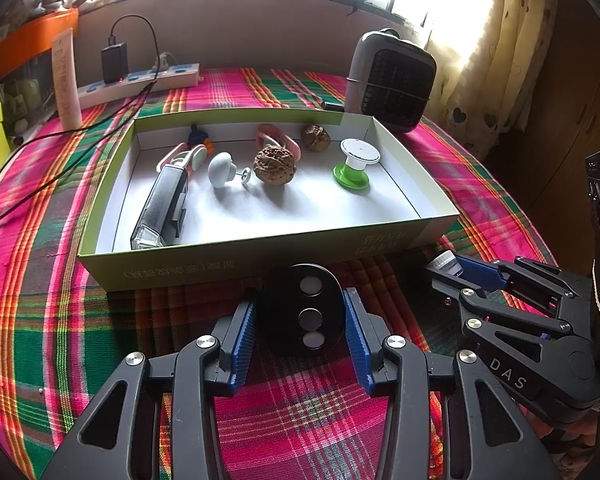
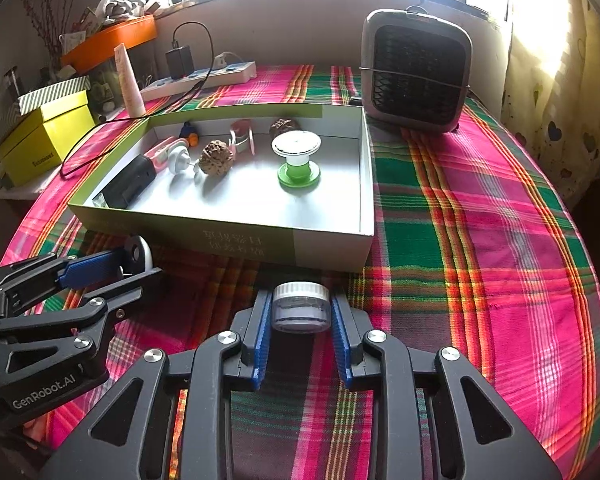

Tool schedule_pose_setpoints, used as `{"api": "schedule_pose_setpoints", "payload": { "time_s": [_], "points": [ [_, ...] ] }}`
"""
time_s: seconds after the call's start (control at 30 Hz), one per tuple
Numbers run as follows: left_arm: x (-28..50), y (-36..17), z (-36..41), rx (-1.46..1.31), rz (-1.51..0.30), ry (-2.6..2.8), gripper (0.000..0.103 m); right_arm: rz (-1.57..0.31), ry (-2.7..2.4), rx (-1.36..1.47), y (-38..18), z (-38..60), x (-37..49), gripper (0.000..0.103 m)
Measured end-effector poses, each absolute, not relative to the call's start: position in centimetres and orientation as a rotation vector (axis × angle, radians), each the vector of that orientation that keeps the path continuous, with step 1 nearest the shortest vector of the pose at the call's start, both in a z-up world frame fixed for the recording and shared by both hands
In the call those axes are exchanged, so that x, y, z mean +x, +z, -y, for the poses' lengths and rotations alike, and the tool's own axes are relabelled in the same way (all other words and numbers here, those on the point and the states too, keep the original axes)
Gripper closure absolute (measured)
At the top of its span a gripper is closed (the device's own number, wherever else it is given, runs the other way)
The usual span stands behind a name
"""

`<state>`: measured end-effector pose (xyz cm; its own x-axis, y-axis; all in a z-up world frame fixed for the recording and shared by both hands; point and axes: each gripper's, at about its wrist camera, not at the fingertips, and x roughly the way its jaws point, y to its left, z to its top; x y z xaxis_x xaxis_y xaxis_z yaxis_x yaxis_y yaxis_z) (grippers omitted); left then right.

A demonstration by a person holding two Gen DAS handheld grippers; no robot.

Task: Organize objects
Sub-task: 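Close the left gripper on the black disc while the right gripper grasps the white jar, then lift and carry the black disc and white jar over the tray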

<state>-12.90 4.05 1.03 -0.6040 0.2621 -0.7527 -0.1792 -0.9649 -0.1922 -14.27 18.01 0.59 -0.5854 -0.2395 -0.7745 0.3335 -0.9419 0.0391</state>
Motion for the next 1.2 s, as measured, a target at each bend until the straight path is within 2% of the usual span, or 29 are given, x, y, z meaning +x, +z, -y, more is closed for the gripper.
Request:
{"api": "schedule_pose_setpoints", "payload": {
  "time_s": [0.8,1.2],
  "points": [
    [-12.2,3.9,-3.3,-1.155,0.118,2.689,0.063,-0.13,-2.535,1.1,3.4,-17.6,-14.2,0.075],
    [-14.5,5.4,-1.9,-1.121,0.125,2.732,0.063,-0.119,-2.507,1.063,4.4,-16.2,-16.4,0.075]
  ]
}}
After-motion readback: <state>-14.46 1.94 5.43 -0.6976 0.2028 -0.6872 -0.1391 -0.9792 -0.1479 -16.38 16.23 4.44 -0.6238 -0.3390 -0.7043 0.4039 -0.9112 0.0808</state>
